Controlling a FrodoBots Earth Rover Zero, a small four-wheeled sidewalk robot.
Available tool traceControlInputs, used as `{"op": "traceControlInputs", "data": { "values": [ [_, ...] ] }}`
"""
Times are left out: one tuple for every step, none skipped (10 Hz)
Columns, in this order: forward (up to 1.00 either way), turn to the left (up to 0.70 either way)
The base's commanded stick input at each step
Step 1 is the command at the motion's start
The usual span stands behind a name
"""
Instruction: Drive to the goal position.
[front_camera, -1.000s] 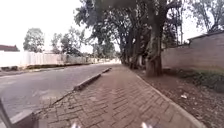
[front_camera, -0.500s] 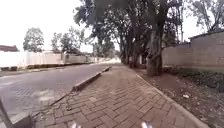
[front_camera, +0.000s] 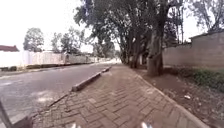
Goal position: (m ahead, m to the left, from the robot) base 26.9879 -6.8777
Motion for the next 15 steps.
{"op": "traceControlInputs", "data": {
  "values": [
    [0.5, 0.0],
    [0.5, 0.0],
    [0.5, 0.0],
    [0.5, 0.0],
    [0.5, 0.0],
    [0.5, 0.0],
    [0.5, 0.0],
    [0.5, 0.0],
    [0.5, 0.0],
    [0.5, 0.0],
    [0.5, 0.0],
    [0.5, 0.0],
    [0.5, 0.0],
    [0.5, 0.0],
    [0.5, 0.0]
  ]
}}
